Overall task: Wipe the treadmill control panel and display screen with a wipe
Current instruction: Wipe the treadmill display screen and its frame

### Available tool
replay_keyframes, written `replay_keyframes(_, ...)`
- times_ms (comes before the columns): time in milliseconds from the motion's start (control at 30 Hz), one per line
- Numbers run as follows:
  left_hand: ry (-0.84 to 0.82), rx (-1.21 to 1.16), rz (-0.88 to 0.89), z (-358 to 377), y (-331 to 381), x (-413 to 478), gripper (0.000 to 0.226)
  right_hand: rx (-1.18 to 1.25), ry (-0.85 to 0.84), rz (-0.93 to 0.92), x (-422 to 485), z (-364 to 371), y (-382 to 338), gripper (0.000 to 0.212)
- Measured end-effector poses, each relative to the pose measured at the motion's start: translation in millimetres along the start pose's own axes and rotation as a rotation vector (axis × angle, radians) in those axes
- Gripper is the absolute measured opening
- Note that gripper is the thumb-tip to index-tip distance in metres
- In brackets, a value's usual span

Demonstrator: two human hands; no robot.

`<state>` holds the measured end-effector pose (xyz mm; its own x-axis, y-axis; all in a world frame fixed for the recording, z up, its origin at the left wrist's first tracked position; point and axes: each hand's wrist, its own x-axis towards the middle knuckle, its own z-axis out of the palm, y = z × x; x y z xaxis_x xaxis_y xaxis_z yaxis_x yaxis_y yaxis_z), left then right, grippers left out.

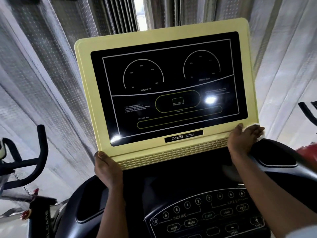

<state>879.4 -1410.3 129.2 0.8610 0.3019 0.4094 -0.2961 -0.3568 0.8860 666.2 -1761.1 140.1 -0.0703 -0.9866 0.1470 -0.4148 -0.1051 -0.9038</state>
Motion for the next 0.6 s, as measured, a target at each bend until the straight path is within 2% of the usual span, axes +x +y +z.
replay_keyframes(200,0.002,-0.019,-0.023,-1,3,-1,0.037,0.084,-0.035,-0.086,-10,8,16,0.070)
replay_keyframes(367,-0.025,-0.025,-0.054,-3,7,-1,0.038,0.185,0.028,0.159,-5,5,-14,0.079)
replay_keyframes(500,-0.039,-0.051,-0.058,-5,9,-1,0.038,0.196,-0.130,-0.033,-67,29,-7,0.081)
replay_keyframes(600,-0.066,-0.035,-0.067,-8,8,2,0.039,0.213,-0.093,0.032,-34,21,-2,0.076)
